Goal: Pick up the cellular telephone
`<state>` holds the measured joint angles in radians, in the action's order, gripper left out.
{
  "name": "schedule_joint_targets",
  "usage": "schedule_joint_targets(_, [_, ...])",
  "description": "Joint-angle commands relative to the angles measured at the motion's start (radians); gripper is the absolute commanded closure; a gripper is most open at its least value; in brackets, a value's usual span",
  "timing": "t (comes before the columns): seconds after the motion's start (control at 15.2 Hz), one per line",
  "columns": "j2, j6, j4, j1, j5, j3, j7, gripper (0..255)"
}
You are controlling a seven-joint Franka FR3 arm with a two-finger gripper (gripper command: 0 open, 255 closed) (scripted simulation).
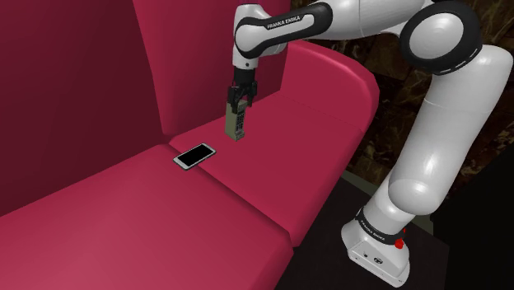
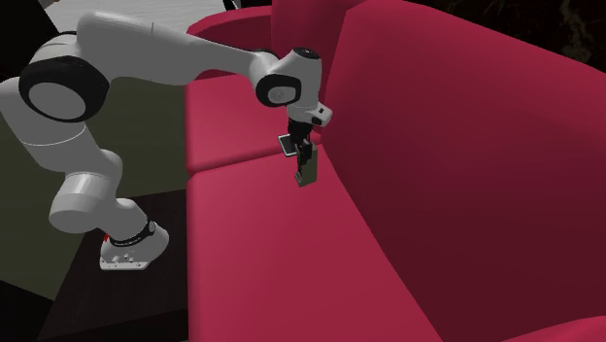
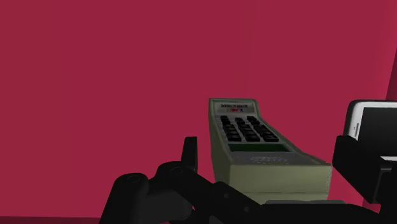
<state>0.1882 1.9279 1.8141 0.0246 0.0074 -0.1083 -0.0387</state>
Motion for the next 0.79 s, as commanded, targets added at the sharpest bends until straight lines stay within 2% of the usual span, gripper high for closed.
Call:
schedule_joint_targets(0.0, [0.001, 0.013, 0.012, 0.001, 0.0, -0.001, 0.001, 0])
schedule_joint_targets(0.07, [0.0, 0.012, 0.012, 0.001, 0.0, -0.001, 0.002, 255])
schedule_joint_targets(0.73, [-0.003, 0.001, 0.003, 0.001, 0.0, -0.001, 0.001, 255])
